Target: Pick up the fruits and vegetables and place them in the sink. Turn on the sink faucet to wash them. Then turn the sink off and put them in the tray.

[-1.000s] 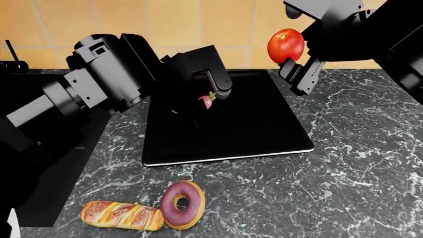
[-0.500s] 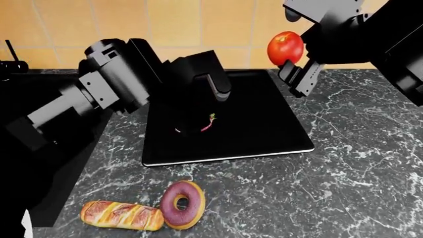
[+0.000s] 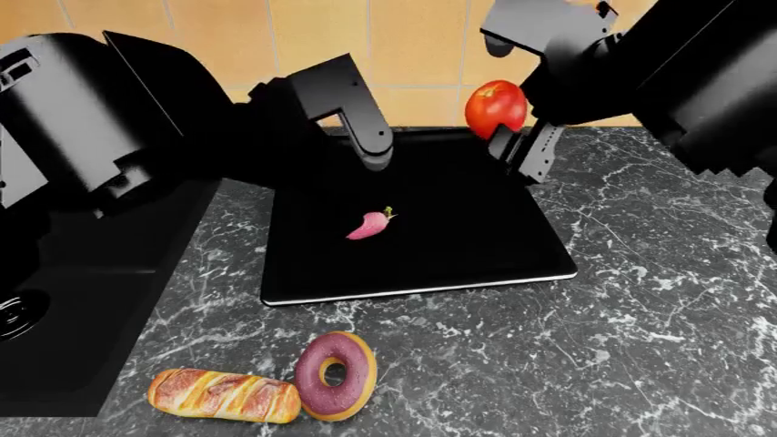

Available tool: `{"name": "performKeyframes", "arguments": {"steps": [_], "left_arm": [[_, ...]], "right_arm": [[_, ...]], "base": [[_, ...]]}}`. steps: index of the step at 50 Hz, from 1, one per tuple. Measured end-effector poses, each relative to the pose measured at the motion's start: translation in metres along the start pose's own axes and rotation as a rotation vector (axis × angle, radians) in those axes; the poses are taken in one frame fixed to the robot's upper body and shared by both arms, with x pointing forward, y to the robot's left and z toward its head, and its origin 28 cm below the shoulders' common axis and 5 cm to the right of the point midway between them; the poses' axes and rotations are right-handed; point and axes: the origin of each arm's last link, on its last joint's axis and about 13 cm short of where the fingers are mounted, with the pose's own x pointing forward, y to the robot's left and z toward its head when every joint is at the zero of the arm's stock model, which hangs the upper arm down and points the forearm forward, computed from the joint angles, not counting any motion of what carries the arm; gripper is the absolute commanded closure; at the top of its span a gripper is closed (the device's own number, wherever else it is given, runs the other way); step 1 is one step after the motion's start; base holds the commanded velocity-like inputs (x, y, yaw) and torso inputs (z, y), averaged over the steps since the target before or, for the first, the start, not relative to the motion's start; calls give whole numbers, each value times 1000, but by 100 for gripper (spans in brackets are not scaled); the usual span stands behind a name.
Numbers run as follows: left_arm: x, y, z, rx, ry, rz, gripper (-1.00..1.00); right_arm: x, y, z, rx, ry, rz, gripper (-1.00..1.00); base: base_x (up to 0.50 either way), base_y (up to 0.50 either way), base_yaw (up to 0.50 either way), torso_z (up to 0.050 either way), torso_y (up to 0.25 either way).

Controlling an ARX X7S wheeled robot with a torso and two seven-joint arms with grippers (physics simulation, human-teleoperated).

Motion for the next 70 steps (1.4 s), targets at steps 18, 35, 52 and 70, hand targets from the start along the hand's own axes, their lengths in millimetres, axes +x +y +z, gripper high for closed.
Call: {"name": "performKeyframes", "arguments": {"steps": [18,35,52,70], "left_arm": [[-25,-14,-8,15,-20,40,-100],[-30,-15,-11,16,-17,50,-100],[-30,-15,-12,14,-14,50,-100],[-27,-14,-13,13,-8,45,-100]], "right_arm": [[44,-7,18,-24,76,119,100],[86,0,17,42,41,166,100],[105,15,8,89,45,214,100],[114,24,-2,137,70,226,100]], "base": [[0,0,0,0,0],[0,0,0,0,0],[0,0,0,1,1],[0,0,0,0,0]]}}
